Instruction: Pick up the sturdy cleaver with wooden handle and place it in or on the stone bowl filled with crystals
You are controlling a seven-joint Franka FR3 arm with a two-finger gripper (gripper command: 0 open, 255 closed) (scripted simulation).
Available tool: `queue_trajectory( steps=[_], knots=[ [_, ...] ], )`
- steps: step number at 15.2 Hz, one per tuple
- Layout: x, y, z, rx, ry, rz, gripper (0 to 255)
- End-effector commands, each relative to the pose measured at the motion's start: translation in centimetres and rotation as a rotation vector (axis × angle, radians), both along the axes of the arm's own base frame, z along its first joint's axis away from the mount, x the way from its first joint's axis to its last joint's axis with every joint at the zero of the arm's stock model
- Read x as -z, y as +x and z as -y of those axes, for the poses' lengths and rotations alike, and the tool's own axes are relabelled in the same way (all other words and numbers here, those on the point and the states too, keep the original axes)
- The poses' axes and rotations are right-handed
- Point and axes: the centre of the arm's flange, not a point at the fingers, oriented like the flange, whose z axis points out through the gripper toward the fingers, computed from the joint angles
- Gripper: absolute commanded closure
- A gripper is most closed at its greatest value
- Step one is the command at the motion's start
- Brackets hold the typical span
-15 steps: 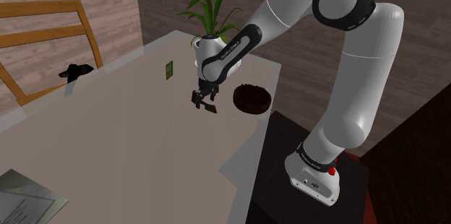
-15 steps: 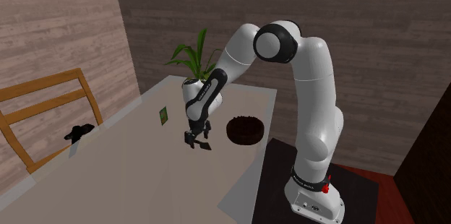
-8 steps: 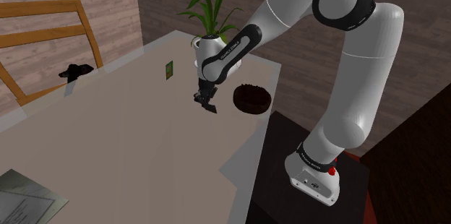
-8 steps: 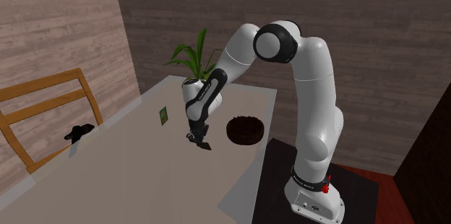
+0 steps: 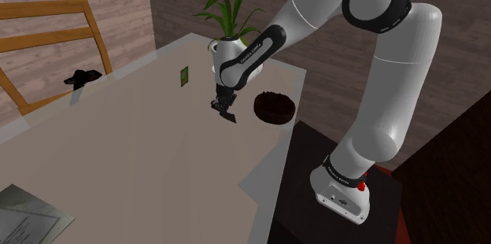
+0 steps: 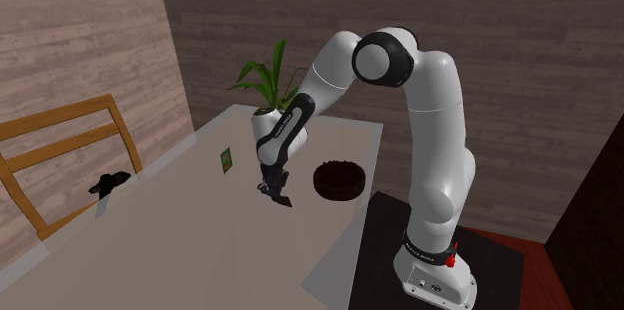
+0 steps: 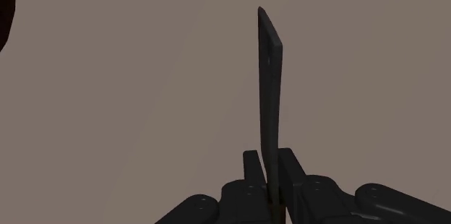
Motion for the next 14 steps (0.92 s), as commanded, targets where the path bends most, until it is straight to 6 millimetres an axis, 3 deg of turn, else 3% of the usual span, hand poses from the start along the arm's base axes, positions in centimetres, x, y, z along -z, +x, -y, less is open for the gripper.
queue_trajectory(
  steps=[1, 14],
  knots=[
    [-1.0, -0.1, 0.0, 0.000, 0.000, 0.000, 255],
    [-7.9, -0.1, 0.0, 0.000, 0.000, 0.000, 255]
  ],
)
